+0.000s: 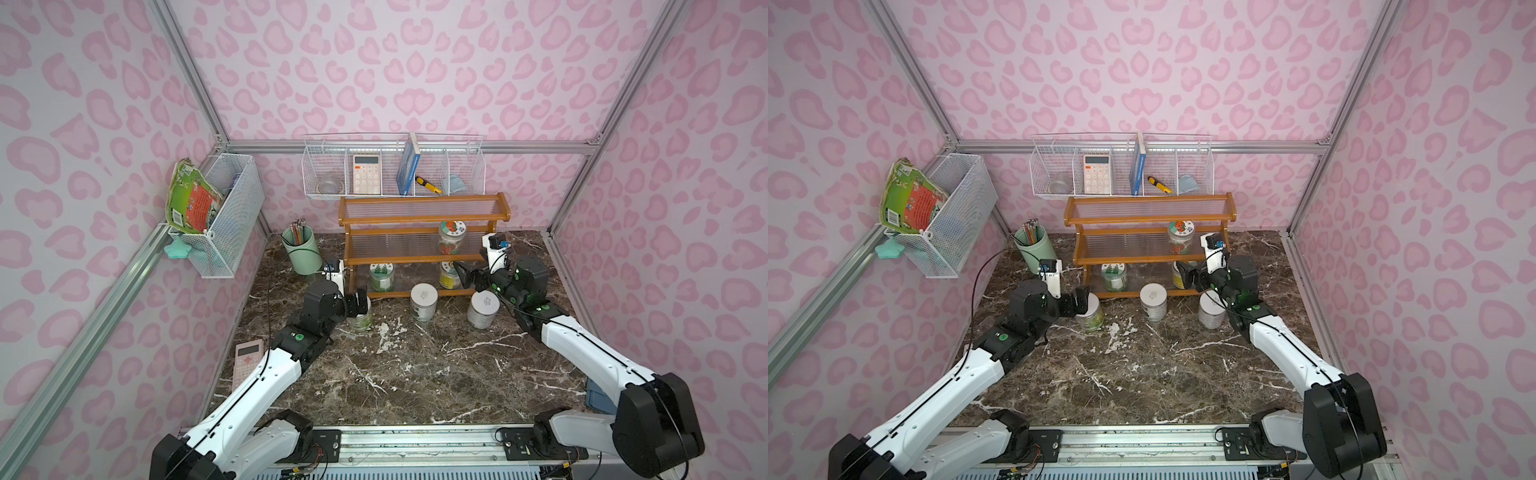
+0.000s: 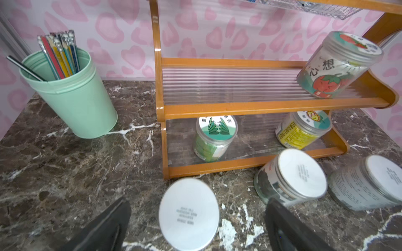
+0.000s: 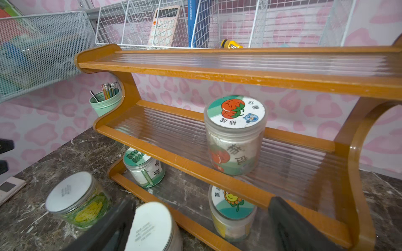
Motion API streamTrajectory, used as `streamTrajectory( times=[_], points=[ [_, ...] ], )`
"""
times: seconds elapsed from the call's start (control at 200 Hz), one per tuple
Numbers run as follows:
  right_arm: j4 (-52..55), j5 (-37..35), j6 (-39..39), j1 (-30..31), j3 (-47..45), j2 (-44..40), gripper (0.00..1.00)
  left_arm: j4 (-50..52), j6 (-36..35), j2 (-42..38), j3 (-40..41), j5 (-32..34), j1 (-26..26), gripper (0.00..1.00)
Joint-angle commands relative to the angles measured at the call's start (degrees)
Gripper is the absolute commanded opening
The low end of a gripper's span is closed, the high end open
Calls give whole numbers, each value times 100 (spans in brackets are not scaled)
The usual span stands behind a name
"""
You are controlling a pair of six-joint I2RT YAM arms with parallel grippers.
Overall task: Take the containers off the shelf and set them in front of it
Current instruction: 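Pick up a container from the shelf.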
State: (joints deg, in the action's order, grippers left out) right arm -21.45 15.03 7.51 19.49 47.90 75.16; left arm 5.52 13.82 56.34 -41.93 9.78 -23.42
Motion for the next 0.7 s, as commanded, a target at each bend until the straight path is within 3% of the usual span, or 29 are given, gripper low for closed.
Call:
streamTrajectory(
  times=[0.0, 0.155, 0.38, 0.695],
  points=[
    [-254, -161, -135, -11, 255, 277, 99, 241, 316, -189, 90, -367, 13, 99],
    [-349, -20, -70, -35, 630, 742, 99, 710, 425, -267, -54, -634, 22, 99],
    [-457, -61, -13, -41, 1012, 1245, 99, 837, 513, -588, 80, -452, 30, 99],
    [-673, -173, 14, -41, 1387, 1745, 99, 846, 542, -293, 37, -605, 48, 99]
  ],
)
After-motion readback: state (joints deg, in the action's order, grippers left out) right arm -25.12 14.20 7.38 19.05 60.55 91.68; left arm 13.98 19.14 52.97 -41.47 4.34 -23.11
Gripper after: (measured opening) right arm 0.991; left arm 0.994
